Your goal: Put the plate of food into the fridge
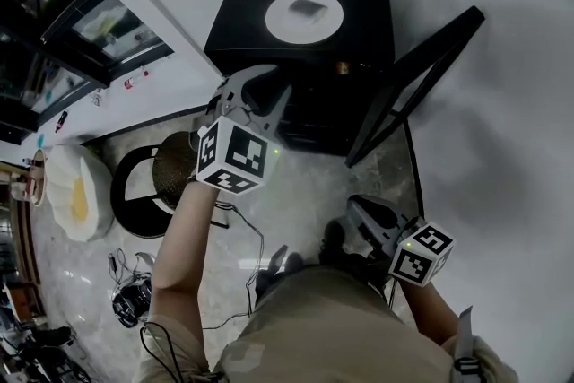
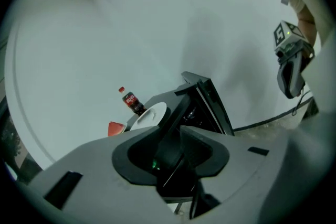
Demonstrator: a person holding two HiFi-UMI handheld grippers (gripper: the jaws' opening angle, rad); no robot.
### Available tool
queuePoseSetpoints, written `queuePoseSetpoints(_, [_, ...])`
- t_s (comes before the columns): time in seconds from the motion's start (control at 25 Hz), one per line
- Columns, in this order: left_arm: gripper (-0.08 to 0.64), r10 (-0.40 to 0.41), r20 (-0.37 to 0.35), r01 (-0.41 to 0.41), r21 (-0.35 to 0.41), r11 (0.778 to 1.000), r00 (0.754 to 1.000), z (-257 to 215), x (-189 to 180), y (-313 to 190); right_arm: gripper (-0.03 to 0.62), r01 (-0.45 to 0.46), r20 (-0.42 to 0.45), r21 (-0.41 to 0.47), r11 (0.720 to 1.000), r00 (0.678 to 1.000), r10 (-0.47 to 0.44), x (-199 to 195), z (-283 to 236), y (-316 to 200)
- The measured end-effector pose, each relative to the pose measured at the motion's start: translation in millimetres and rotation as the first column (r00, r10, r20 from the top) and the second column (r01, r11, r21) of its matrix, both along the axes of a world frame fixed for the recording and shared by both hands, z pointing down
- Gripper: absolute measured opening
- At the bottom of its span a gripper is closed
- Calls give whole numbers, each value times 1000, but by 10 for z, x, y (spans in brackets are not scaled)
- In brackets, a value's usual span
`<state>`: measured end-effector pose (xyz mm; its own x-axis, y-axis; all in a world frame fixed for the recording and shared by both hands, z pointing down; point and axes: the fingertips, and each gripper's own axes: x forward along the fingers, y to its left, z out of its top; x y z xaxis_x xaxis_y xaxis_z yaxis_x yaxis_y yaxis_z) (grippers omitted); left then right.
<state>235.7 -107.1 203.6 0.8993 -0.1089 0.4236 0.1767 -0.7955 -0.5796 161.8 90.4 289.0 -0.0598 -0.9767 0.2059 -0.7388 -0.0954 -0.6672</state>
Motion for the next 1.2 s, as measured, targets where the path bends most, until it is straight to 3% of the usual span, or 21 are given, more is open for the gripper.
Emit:
queuePoseSetpoints(0.04, [143, 6, 25, -7, 10, 1000, 1000, 37, 30, -17, 21, -2, 5, 1, 1000, 1000, 2, 7, 14, 1])
queuePoseSetpoints(0.16, [194, 18, 94, -24, 72, 997, 995, 137, 135, -79, 21, 7, 13, -10, 1000, 1000, -7, 10, 59, 2])
queuePoseSetpoints(0.24, [217, 11, 149, -34, 157, 987, 989, 222, 231, -146, 21, 27, 17, -30, 999, 1000, -26, -7, 108, 2])
queuePoseSetpoints(0.4, [238, 0, 231, -77, 321, 944, 973, 364, 435, -242, 23, 52, 21, -46, 998, 998, -51, -44, 171, -1])
queuePoseSetpoints(0.6, [239, -25, 275, -104, 446, 889, 961, 460, 649, -346, 23, 62, 19, -65, 996, 998, -60, -52, 209, 10])
queuePoseSetpoints(0.84, [238, -20, 294, -132, 486, 864, 956, 503, 812, -346, 23, 85, 26, -96, 992, 996, -83, -119, 282, 49])
queuePoseSetpoints(1.0, [238, -22, 292, -125, 474, 872, 956, 525, 880, -357, 23, 96, 24, -105, 990, 995, -94, -149, 310, 67])
queuePoseSetpoints(1.2, [236, -17, 308, -142, 485, 863, 951, 541, 869, -367, 21, 99, 29, -98, 990, 995, -97, -173, 313, 35])
